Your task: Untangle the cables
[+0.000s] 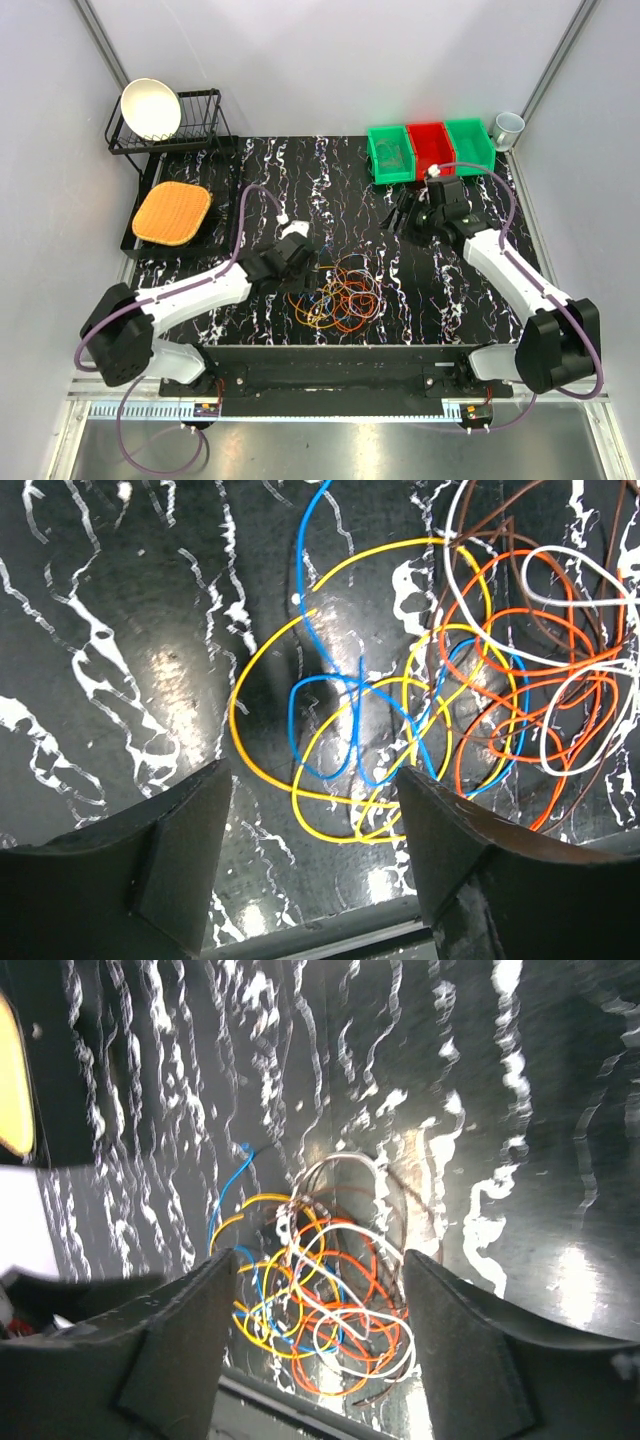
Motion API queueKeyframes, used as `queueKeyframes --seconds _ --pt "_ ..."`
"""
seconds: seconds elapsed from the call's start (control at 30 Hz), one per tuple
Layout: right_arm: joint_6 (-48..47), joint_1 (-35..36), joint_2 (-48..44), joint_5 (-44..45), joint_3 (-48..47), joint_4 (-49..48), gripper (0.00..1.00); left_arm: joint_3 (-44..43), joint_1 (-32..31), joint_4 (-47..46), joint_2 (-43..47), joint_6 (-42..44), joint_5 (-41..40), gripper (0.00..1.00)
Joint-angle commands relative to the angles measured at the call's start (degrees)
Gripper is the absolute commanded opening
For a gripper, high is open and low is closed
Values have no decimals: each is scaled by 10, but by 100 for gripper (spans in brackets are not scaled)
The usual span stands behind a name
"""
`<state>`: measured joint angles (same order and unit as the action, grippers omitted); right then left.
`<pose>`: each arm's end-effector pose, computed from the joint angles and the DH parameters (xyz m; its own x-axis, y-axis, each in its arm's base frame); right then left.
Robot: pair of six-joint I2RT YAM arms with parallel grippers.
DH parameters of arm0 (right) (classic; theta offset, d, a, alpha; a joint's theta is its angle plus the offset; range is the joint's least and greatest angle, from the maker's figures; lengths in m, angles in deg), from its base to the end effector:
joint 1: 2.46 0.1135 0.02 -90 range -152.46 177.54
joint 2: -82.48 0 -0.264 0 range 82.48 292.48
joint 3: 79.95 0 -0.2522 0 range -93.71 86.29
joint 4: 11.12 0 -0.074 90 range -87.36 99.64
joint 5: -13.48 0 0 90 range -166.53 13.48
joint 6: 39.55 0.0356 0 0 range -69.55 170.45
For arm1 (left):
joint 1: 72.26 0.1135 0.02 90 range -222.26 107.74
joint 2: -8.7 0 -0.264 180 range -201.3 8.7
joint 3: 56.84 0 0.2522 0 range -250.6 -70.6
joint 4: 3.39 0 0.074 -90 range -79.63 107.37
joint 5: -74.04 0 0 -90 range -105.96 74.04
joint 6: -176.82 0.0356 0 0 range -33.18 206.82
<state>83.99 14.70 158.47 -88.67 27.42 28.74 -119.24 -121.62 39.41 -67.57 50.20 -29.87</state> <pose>0.2721 0.0919 0.2804 -0.7857 0.3227 -0.5278 -0.0010 0.8525 0.5228 0.1770 -0.1931 0.2188 -0.8248 0.0720 -0.5608 0.1975 0.9660 -0.1665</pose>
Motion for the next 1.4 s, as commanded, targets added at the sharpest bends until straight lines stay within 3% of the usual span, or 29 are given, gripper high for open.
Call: queueKeyframes --seconds 0.0,0.33,0.9,1.37 --pt "12 24 2 -50 41 -45 70 -58 -6 -42 -36 6 1 68" --pt "-2 45 -4 -68 81 -38 64 -158 -20 -57 -145 33 32 64" --pt "-17 46 0 -81 98 -17 64 -179 -67 -86 -219 68 61 64" --pt "-25 46 21 -80 88 -16 64 -224 -72 -78 -288 108 30 59"
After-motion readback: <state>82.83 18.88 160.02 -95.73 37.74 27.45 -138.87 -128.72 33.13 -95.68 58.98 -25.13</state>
